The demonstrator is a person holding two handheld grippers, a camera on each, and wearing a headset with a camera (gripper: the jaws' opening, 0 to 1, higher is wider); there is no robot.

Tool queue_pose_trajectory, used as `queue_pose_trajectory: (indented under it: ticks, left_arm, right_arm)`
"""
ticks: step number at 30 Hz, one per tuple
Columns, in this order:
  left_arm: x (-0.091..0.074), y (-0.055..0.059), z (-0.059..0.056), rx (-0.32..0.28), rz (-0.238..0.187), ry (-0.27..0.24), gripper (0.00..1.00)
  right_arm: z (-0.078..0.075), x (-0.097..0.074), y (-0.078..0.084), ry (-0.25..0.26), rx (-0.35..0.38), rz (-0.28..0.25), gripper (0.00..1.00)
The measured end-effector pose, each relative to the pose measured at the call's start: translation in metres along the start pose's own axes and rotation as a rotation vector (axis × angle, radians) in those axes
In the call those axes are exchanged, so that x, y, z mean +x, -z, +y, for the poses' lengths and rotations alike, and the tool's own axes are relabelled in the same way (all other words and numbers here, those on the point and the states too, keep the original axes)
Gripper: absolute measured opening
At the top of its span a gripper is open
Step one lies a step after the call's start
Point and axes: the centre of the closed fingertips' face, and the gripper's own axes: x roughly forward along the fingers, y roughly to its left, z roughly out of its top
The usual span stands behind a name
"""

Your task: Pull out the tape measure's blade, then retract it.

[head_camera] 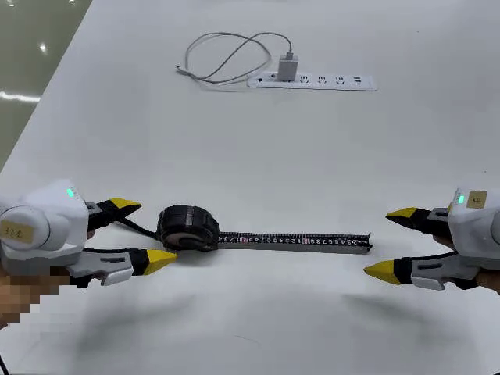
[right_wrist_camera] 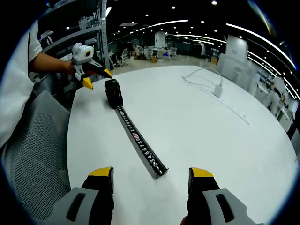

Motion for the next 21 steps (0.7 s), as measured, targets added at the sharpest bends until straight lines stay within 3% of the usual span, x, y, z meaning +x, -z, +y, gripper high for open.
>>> queue_pose_trajectory:
  ticks: [13, 21]
  left_arm:
    - [-0.019, 0.004, -0.006, -0.04, -0.027, -0.045, 0.77]
    - [-0.027, 0.011, -0.006, -0.053, -0.024, -0.076, 0.81]
  right_arm:
    - [0.008, -0.016, 0.004, 0.05, 0.039, -0.018, 0.77]
    - [0.015, -0.023, 0.008, 0.063, 0.063, -0.033, 0.84]
